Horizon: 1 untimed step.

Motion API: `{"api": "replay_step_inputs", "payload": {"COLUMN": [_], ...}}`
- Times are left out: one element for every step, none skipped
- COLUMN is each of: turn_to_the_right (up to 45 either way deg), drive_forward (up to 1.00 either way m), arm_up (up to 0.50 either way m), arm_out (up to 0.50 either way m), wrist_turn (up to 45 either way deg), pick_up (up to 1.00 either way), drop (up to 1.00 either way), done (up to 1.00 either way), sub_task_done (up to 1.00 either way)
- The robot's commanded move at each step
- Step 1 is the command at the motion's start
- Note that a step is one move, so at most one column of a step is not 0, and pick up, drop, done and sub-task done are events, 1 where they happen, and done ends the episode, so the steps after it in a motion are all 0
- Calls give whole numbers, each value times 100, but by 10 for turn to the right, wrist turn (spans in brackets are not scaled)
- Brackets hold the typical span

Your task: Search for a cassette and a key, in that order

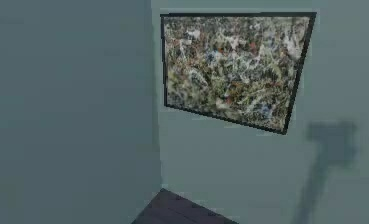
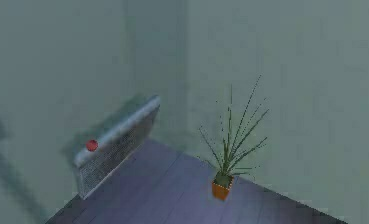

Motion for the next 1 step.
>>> {"api": "replay_step_inputs", "payload": {"turn_to_the_right": [-450], "drive_forward": [0], "arm_up": [0], "arm_out": [0], "wrist_turn": [0], "pick_up": [0], "drop": [0], "done": [0], "sub_task_done": [0]}}
